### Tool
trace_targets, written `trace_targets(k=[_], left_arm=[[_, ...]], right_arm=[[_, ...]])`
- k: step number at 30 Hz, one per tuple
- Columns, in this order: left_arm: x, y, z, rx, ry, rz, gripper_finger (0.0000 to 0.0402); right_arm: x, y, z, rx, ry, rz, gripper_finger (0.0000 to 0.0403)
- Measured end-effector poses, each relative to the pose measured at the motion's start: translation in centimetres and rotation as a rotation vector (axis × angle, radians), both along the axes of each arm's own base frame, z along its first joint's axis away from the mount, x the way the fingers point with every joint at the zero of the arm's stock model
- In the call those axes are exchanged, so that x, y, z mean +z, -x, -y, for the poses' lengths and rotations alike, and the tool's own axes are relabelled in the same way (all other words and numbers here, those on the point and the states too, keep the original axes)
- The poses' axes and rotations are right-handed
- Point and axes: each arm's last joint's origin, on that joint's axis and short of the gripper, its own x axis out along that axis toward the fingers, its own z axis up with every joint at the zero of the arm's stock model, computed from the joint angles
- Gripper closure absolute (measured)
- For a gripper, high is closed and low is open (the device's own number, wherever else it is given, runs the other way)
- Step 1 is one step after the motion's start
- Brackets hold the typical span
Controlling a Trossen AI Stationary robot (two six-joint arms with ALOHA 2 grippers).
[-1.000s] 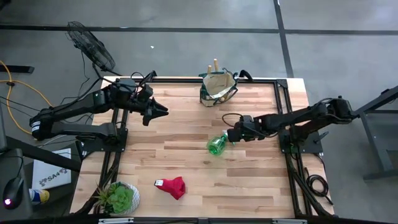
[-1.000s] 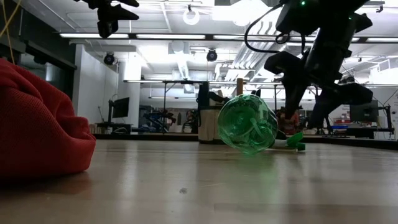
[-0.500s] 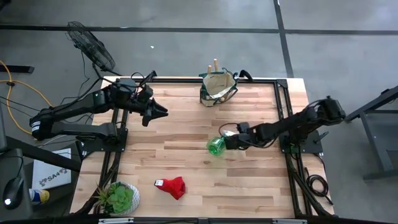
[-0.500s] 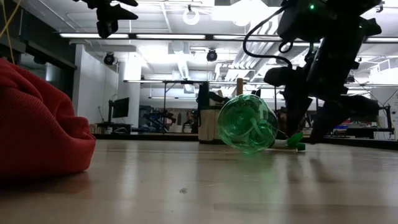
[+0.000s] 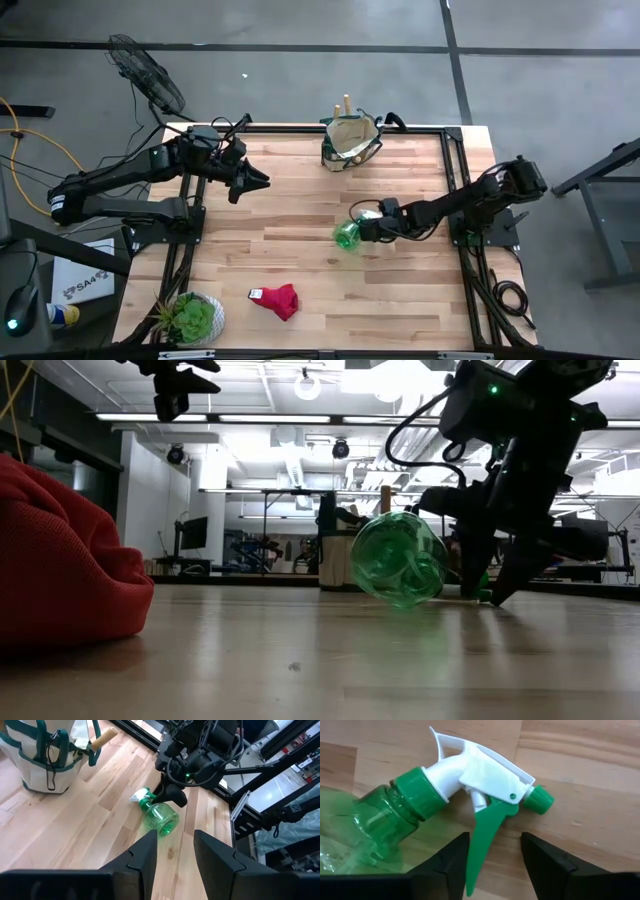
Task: Pick & Place Garden tools in Gardening bag
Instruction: Put the spray bottle into the gardening bag
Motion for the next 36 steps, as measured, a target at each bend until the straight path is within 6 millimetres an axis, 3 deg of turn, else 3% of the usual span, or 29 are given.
trace_targets(k=[20, 28, 36], left_arm=[[0.0, 0.0, 0.0, -0.005, -0.001, 0.000, 0.0275], [0.0, 0.0, 0.0, -0.005, 0.000, -0.003, 0.0275], [0.0, 0.0, 0.0, -0.006, 0.003, -0.003, 0.0275]], right_arm=[[0.2, -0.2, -0.1, 0.085, 0.009, 0.014, 0.0383], [1.2, -0.2, 0.3, 0.156, -0.032, 0.041, 0.0383], [5.4, 0.8, 2.8, 0.162, 0.024, 0.194, 0.0383]])
